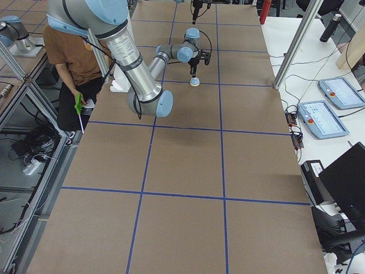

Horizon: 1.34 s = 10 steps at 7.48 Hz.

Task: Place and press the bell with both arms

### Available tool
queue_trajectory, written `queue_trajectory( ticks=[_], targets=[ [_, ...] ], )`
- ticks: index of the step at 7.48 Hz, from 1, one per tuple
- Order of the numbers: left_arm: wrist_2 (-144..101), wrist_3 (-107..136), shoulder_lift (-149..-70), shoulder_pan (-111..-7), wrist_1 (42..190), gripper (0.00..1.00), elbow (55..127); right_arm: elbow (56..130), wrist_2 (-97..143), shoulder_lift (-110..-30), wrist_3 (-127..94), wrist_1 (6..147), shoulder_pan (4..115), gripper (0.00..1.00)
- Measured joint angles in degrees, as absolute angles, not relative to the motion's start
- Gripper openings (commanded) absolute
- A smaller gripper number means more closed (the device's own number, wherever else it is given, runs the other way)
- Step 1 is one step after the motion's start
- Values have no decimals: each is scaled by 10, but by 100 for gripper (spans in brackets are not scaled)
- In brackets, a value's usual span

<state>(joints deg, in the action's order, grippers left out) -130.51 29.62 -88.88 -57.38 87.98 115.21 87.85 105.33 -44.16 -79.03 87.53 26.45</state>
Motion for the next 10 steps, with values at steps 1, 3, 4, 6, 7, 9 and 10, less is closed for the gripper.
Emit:
queue_trajectory(
  ticks=[1, 3, 4, 6, 7, 9, 10],
  targets=[
    [-1305, 298, -889, -574, 880, 98, 1153, 870, 1053, -440, -790, 870, 265, 0],
    [-1305, 299, -890, -573, 880, 98, 1153, 849, 1054, -439, -792, 841, 265, 0],
    [-1305, 300, -890, -573, 880, 98, 1153, 846, 1055, -438, -792, 835, 265, 0],
    [-1305, 300, -890, -573, 880, 98, 1153, 867, 1092, -443, -788, 846, 288, 0],
    [-1305, 299, -890, -574, 880, 98, 1154, 903, 1121, -461, -782, 870, 313, 0],
    [-1305, 295, -888, -578, 880, 98, 1154, 1022, 1156, -564, -717, 907, 365, 0],
    [-1306, 288, -887, -584, 880, 98, 1155, 1071, 1183, -623, -663, 913, 404, 0]
  ],
)
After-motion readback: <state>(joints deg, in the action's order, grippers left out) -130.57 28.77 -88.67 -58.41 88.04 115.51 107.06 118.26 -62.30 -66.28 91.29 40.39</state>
